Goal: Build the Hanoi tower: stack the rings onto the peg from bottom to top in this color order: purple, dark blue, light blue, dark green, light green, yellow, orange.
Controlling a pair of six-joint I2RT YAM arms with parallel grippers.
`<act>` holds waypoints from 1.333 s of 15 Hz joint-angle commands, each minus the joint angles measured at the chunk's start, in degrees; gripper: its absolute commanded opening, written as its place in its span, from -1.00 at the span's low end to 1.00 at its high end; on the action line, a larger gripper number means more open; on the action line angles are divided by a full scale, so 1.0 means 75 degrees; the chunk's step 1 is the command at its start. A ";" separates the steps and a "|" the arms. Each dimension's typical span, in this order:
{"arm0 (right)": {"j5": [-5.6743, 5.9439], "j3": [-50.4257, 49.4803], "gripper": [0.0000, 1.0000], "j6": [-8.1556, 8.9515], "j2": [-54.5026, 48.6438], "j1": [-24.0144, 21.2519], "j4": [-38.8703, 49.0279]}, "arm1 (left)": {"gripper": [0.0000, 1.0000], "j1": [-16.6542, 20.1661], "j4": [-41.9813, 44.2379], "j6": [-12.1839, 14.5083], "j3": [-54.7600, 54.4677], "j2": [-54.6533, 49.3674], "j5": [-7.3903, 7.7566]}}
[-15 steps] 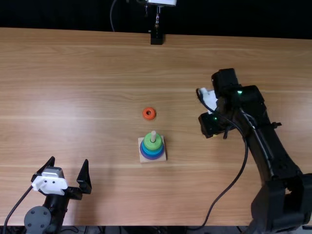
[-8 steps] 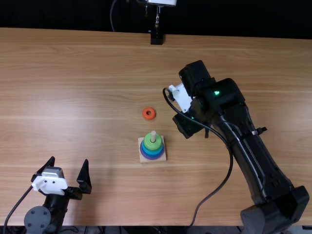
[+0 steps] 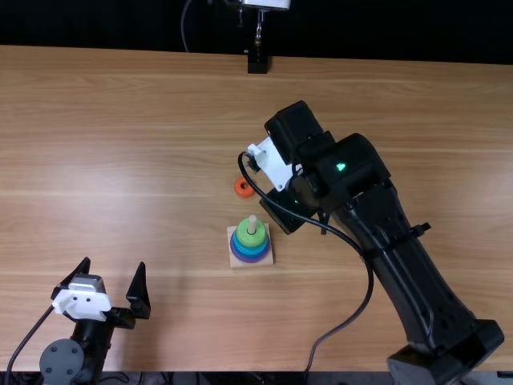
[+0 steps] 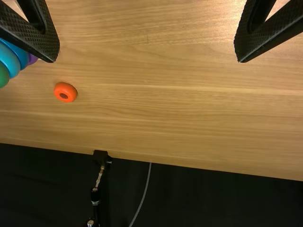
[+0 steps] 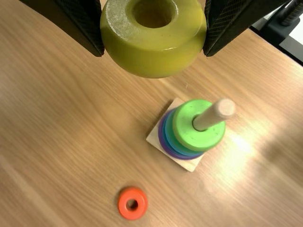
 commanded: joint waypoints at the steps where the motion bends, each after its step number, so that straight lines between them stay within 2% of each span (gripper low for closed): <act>1: -0.0056 0.0245 -1.00 -0.0007 -0.0157 0.0191 -0.0019 | 1.00 0.0127 -0.0098 0.0029 -0.0412 -0.0089 0.0035; 12: -0.0098 0.0351 -1.00 0.0064 0.0007 0.0531 0.0079 | 1.00 0.0127 -0.0098 0.0029 -0.0412 -0.0089 0.0035; 13: -0.0098 0.0351 -1.00 0.0092 0.0054 0.0531 0.0079 | 1.00 0.0127 -0.0098 0.0029 -0.0412 -0.0089 0.0035; 16: -0.0113 0.0351 -1.00 0.0387 0.0253 0.0566 0.0093 | 1.00 0.0127 -0.0098 0.0029 -0.0412 -0.0089 0.0035; 20: -0.0113 0.0363 -1.00 0.0401 0.0417 0.0730 0.0164 | 1.00 0.0127 -0.0098 0.0029 -0.0412 -0.0089 0.0035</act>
